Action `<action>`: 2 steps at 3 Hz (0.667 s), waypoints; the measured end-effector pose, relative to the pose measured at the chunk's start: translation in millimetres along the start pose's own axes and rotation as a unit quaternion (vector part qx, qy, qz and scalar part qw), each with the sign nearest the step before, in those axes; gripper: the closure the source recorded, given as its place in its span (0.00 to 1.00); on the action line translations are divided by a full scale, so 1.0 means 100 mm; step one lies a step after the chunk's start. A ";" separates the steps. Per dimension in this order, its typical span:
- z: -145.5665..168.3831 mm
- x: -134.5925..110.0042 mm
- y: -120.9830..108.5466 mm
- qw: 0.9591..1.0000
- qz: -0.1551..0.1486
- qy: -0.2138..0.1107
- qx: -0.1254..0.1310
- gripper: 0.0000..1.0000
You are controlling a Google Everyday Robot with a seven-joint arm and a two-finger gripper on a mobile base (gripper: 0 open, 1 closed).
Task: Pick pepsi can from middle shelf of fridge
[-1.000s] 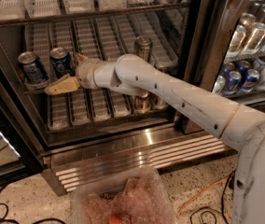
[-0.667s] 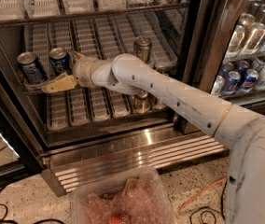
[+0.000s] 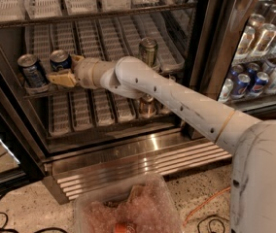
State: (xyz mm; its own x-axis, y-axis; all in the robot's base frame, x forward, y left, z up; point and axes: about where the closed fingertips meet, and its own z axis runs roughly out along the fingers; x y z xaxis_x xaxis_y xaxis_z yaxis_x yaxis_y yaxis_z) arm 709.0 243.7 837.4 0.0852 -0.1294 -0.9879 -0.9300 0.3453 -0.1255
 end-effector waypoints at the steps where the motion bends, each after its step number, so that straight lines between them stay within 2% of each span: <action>1: 0.01 0.00 0.00 1.000 0.000 -0.001 0.000 0.63; 2: 0.03 -0.06 0.02 1.000 -0.002 -0.016 -0.007 0.87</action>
Offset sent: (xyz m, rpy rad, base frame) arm -0.0020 0.0028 0.0123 0.0624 -0.0269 0.0324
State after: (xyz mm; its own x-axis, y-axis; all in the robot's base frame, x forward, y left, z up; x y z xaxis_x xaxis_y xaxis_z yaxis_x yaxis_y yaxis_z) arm 707.4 247.8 842.8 0.0995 -0.1012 -0.9899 -0.9344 0.3324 -0.1279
